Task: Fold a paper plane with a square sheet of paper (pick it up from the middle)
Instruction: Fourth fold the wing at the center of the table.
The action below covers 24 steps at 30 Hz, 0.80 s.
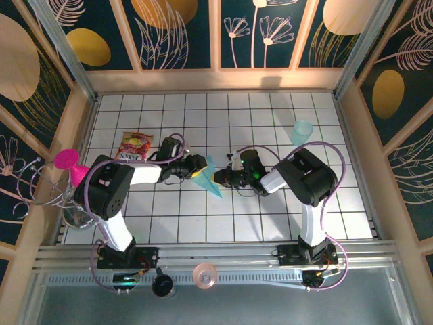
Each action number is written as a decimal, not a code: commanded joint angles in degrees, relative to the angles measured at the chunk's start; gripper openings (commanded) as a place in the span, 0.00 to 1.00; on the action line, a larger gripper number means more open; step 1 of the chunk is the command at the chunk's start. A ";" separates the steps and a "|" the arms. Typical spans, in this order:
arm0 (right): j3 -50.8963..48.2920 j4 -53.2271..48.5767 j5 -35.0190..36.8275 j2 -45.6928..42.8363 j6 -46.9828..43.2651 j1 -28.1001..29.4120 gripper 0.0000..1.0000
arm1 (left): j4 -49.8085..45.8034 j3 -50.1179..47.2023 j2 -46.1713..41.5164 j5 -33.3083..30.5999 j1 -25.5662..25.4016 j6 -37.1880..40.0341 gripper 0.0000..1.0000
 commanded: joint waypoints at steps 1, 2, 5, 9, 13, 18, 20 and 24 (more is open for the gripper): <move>-0.30 0.30 -0.60 0.94 0.82 -0.41 0.03 | -4.51 1.90 1.56 -2.22 -0.41 2.38 0.49; -0.31 0.38 -0.60 1.05 0.85 -0.42 0.03 | -5.11 2.16 1.78 -2.52 -0.45 2.62 0.50; -0.44 0.50 -0.43 1.05 1.02 -0.44 0.03 | -6.58 2.71 2.35 -3.64 -0.63 3.15 0.52; -0.62 0.67 -0.33 1.08 1.02 -0.49 0.03 | -8.47 3.41 2.94 -5.08 -0.89 3.85 0.54; -0.89 0.57 0.01 0.87 1.11 -0.47 0.04 | -13.82 5.12 3.71 -8.95 -1.32 5.33 0.54; -1.41 1.24 0.24 -0.34 1.39 -0.55 0.11 | -18.09 6.33 4.68 -12.88 -1.68 6.41 0.54; -1.74 1.09 0.62 -1.36 1.48 -0.52 0.13 | -19.75 6.86 5.16 -14.43 -2.07 6.93 0.54; -2.46 -0.05 1.57 -3.13 1.30 -0.68 0.15 | -22.71 7.89 6.20 -18.12 -2.80 7.90 0.53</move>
